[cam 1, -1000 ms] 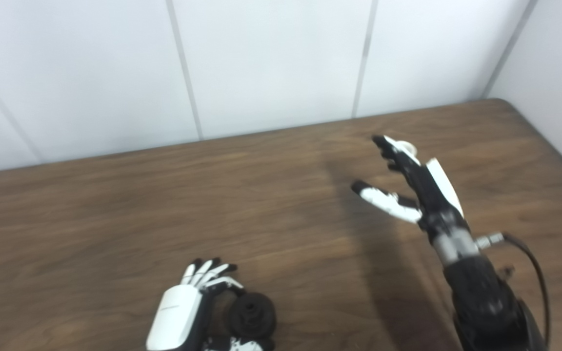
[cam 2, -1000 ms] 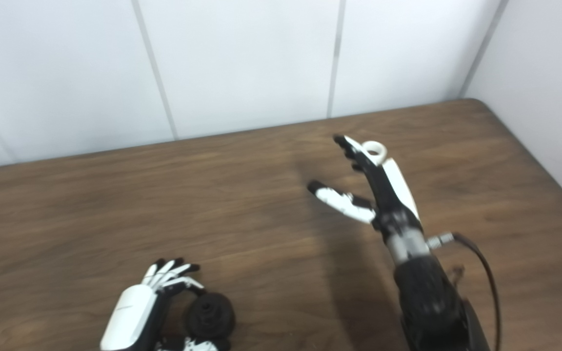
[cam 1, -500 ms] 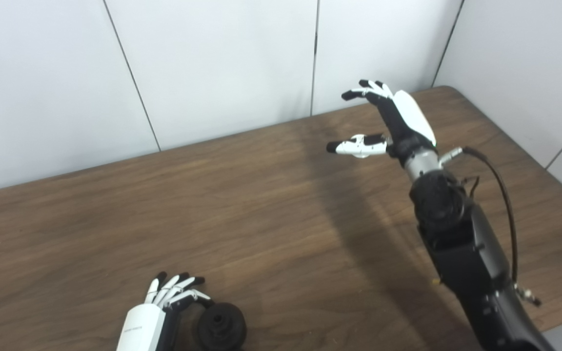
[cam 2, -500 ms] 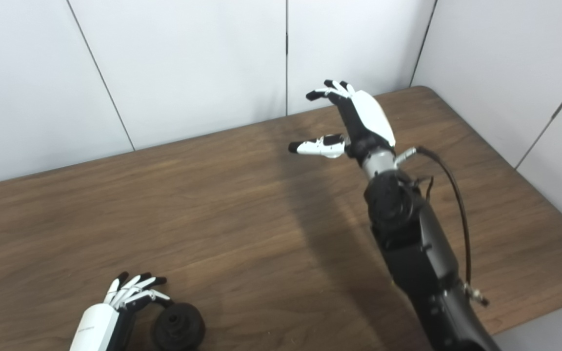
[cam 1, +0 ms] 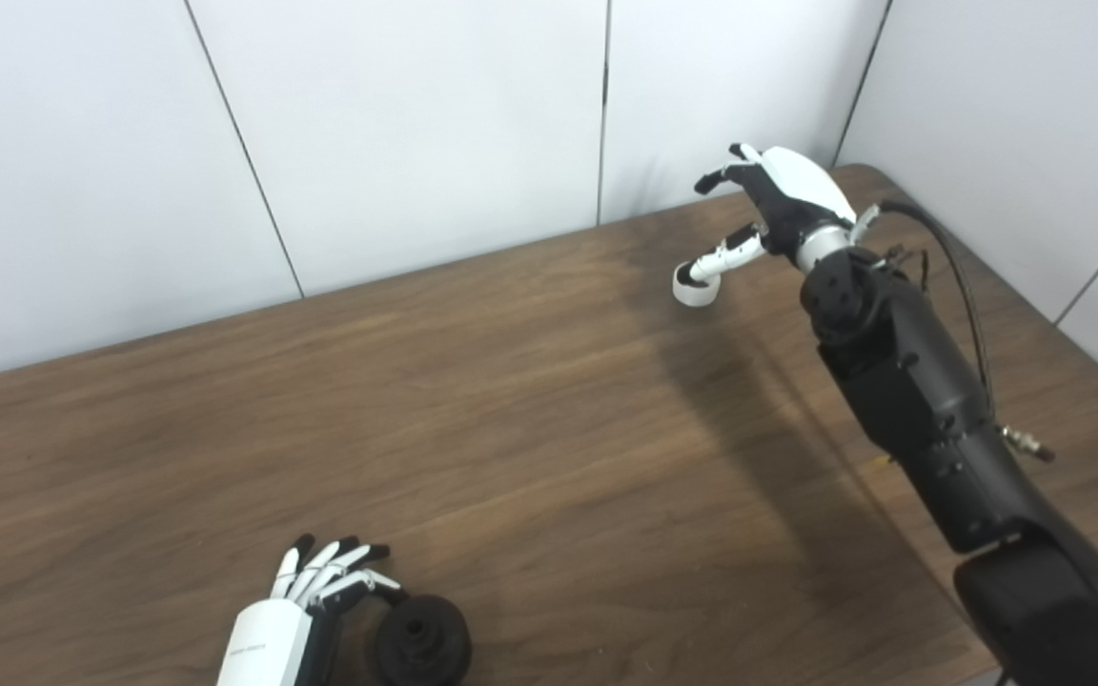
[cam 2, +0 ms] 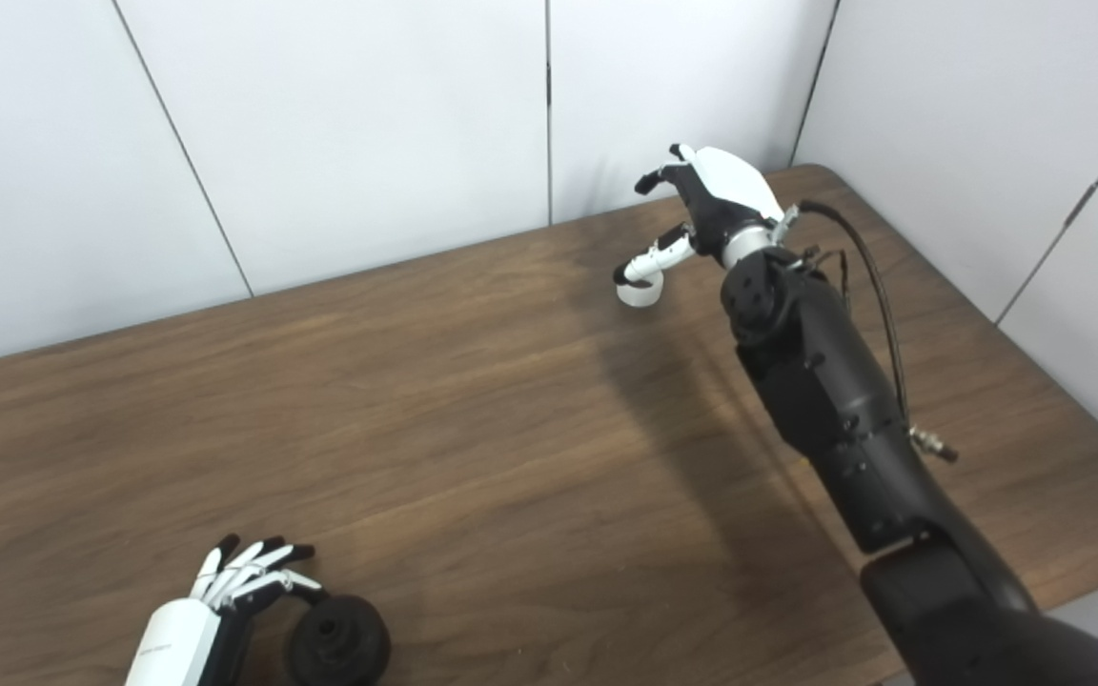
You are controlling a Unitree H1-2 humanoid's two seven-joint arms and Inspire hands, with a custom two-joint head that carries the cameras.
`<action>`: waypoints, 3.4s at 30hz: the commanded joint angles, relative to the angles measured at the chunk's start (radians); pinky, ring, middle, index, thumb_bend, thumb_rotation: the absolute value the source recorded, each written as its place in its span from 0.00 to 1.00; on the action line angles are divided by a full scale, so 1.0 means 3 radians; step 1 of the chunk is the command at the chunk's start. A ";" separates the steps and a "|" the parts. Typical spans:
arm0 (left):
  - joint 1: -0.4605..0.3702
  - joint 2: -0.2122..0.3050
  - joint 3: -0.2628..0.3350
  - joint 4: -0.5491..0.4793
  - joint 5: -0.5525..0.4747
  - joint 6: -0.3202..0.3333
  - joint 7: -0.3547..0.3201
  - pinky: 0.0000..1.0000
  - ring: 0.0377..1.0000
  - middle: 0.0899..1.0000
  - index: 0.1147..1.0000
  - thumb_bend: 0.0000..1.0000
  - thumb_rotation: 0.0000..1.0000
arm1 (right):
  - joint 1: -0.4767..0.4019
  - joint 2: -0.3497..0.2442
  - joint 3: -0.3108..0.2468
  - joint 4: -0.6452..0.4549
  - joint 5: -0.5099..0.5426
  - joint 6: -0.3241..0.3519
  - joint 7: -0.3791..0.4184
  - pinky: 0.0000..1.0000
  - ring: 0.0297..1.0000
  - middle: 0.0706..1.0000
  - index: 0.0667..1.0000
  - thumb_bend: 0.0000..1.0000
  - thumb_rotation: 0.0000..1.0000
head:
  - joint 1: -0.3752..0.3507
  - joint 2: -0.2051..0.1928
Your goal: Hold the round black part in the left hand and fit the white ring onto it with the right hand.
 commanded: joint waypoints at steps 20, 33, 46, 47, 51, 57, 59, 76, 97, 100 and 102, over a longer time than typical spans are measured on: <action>0.0077 -0.0044 0.0008 -0.0004 0.0102 0.0089 -0.0025 1.00 0.89 0.78 0.42 0.52 0.06 | -0.0604 -0.0077 0.0269 0.0623 -0.0659 -0.0008 0.0620 1.00 1.00 0.98 0.74 0.87 0.30 | 0.0129 0.0013; 0.0092 -0.0082 0.0013 -0.0023 0.0135 0.0081 -0.0022 1.00 0.88 0.78 0.42 0.52 0.06 | -0.0600 -0.0059 0.0353 0.0774 -0.0790 -0.0008 0.0650 1.00 1.00 0.98 0.72 0.85 0.29 | 0.0179 0.0026; 0.0103 -0.0097 0.0004 -0.0049 0.0159 0.0101 -0.0042 1.00 0.88 0.78 0.42 0.52 0.06 | -0.0575 -0.0073 0.0419 0.0795 -0.0744 -0.0010 0.0576 1.00 1.00 0.96 0.70 0.84 0.28 | 0.0201 0.0043; 0.0103 -0.0099 0.0003 -0.0052 0.0166 0.0109 -0.0046 1.00 0.88 0.78 0.42 0.52 0.06 | -0.0573 -0.0070 0.0417 0.0796 -0.0739 -0.0010 0.0568 1.00 1.00 0.96 0.70 0.84 0.28 | 0.0201 0.0043; 0.0104 -0.0105 -0.0006 -0.0067 0.0187 0.0137 -0.0065 1.00 0.88 0.78 0.42 0.52 0.06 | -0.0567 -0.0068 0.0429 0.0787 -0.0688 -0.0012 0.0515 1.00 1.00 0.96 0.68 0.84 0.26 | 0.0211 0.0045; 0.0107 -0.0107 -0.0018 -0.0081 0.0191 0.0158 -0.0069 1.00 0.88 0.78 0.42 0.52 0.06 | -0.0562 -0.0074 0.0456 0.0771 -0.0620 -0.0013 0.0436 1.00 1.00 0.95 0.67 0.83 0.25 | 0.0221 0.0053; 0.0107 -0.0107 -0.0023 -0.0086 0.0191 0.0164 -0.0070 1.00 0.88 0.78 0.42 0.52 0.06 | -0.0562 -0.0075 0.0466 0.0771 -0.0611 -0.0014 0.0419 1.00 1.00 0.95 0.66 0.83 0.25 | 0.0221 0.0053; 0.0110 -0.0119 -0.0048 -0.0127 0.0202 0.0204 -0.0090 1.00 0.88 0.79 0.42 0.52 0.06 | -0.0569 -0.0162 0.0643 0.0843 -0.0474 -0.0076 0.0176 1.00 1.00 0.91 0.59 0.80 0.18 | 0.0243 0.0071; 0.0093 -0.0154 -0.0079 -0.0156 0.0224 0.0263 -0.0106 1.00 0.89 0.79 0.42 0.52 0.06 | -0.0454 -0.0329 0.0711 0.0880 -0.0268 -0.0252 -0.0046 0.99 0.98 0.82 0.45 0.52 0.13 | 0.0278 0.0075; 0.0087 -0.0158 -0.0093 -0.0165 0.0243 0.0278 -0.0106 1.00 0.89 0.79 0.42 0.52 0.06 | -0.0437 -0.0349 0.0724 0.0823 -0.0252 -0.0272 -0.0015 0.99 0.99 0.83 0.45 0.52 0.13 | 0.0319 0.0089; 0.0085 -0.0164 -0.0104 -0.0175 0.0246 0.0287 -0.0108 1.00 0.89 0.79 0.42 0.52 0.06 | -0.0420 -0.0368 0.0735 0.0730 -0.0238 -0.0301 0.0014 0.99 0.98 0.83 0.45 0.52 0.13 | 0.0386 0.0128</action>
